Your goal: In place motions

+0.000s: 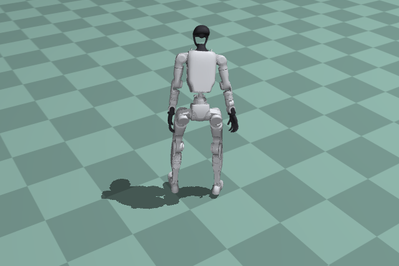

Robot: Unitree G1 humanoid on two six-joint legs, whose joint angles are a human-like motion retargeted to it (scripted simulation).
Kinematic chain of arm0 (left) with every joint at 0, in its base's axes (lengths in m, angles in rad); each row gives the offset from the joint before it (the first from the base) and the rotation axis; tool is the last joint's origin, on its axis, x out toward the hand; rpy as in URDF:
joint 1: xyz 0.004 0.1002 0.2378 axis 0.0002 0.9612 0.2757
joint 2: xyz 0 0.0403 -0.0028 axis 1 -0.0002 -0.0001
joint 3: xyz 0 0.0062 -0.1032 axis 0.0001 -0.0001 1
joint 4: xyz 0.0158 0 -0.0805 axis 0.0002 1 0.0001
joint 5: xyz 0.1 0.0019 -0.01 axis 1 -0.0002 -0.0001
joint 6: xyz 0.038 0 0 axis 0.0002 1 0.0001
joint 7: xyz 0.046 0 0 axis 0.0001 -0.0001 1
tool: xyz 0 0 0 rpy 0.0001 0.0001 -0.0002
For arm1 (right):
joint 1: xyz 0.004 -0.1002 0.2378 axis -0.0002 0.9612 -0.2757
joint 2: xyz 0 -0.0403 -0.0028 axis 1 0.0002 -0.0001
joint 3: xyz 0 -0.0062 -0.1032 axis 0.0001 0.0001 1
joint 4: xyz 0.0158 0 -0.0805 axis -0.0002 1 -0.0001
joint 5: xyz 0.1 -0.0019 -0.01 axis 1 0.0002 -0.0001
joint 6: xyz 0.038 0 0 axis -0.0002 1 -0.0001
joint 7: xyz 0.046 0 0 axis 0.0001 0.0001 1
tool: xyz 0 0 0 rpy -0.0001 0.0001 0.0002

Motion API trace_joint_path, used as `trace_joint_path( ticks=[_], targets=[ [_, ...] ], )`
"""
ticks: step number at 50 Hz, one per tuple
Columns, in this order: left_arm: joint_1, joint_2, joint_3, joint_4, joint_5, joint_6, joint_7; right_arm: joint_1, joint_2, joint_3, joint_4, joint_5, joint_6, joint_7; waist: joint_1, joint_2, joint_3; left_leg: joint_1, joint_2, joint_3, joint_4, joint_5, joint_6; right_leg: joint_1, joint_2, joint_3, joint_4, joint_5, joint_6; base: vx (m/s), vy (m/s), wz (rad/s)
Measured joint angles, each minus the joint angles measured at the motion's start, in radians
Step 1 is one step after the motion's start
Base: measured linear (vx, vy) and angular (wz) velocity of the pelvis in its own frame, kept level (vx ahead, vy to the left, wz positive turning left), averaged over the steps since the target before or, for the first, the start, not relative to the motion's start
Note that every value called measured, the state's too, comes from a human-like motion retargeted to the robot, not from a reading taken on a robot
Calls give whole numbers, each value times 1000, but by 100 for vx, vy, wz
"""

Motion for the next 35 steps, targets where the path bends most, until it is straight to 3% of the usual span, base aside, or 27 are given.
trace_joint_path(
  ticks=[6,11,15,20,25,28,32,35],
  targets=[
    [-272,68,-38,-143,83,19,-9,-282,-72,106,-203,-88,-36,46,40,-13,-42,-389,41,7,492,-158,34,-383,24,106,454,-164,-5,-21,0,-5],
    [-490,103,-15,-181,94,21,-40,-516,-84,94,-263,-159,-54,90,59,-37,-26,-620,60,36,808,-224,88,-628,56,156,786,-281,-25,-15,-3,-17],
    [-598,118,-5,-184,80,21,-38,-641,-76,90,-279,-114,-67,101,76,-51,-25,-755,96,59,991,-263,134,-782,64,155,981,-338,-70,-5,2,-23],
    [-612,139,-3,-200,96,24,-87,-670,-57,85,-287,-95,-89,133,76,-55,-5,-777,110,68,1092,-309,181,-814,61,156,1080,-373,-98,4,2,-5],
    [-514,138,6,-156,116,27,-119,-570,-50,79,-244,-147,-135,121,70,-41,-19,-664,107,53,984,-310,155,-684,51,173,938,-341,-49,8,3,-3],
    [-410,130,-8,-108,104,58,-126,-470,-36,77,-178,-167,-99,64,60,-25,-29,-525,94,35,802,-271,106,-530,52,171,732,-277,-10,12,2,2],
    [-257,70,11,-25,67,98,-71,-304,1,58,-86,-135,-50,-17,28,-18,-58,-309,55,33,425,-157,41,-301,37,142,350,-131,15,7,4,29],
    [-149,4,48,30,26,80,-16,-177,21,28,-17,-85,-32,-45,6,-32,-69,-126,6,41,100,-33,5,-122,6,102,46,4,14,6,2,40]
  ],
)
